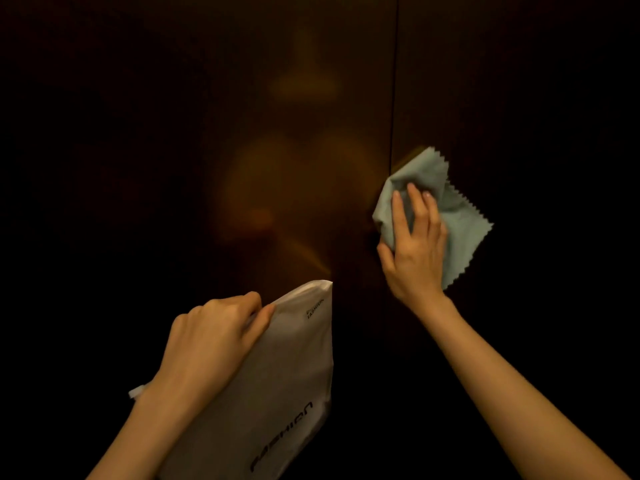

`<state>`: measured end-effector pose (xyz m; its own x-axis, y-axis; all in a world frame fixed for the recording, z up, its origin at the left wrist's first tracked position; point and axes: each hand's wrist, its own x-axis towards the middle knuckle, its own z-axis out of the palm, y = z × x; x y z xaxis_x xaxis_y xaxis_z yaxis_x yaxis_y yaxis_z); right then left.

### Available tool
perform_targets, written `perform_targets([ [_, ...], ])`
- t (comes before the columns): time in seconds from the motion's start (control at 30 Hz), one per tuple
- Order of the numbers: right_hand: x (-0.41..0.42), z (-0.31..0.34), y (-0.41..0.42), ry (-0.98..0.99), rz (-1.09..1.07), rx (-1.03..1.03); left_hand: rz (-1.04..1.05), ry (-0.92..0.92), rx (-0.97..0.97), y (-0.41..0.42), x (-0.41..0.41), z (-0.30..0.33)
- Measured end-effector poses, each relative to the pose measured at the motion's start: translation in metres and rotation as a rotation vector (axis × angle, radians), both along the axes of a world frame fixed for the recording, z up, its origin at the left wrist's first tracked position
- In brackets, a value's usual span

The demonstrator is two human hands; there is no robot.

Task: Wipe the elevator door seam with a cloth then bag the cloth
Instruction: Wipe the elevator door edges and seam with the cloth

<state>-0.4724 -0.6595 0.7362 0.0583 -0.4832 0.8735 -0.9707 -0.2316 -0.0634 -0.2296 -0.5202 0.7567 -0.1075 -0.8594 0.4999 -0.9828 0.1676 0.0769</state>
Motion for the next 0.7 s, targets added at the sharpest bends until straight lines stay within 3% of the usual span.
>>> perform_targets([
  [0.27,0.013,0.011,-0.012,0.04,-0.026,-0.088,-0.022,0.048,-0.067,-0.005,0.003,0.005],
  [0.5,0.022,0.121,-0.017,0.009,-0.001,-0.211,-0.073,-0.068,-0.16,-0.029,0.006,0.037],
  [0.7,0.012,0.107,-0.023,0.098,-0.063,-0.272,-0.079,-0.111,-0.24,-0.031,0.007,0.06],
])
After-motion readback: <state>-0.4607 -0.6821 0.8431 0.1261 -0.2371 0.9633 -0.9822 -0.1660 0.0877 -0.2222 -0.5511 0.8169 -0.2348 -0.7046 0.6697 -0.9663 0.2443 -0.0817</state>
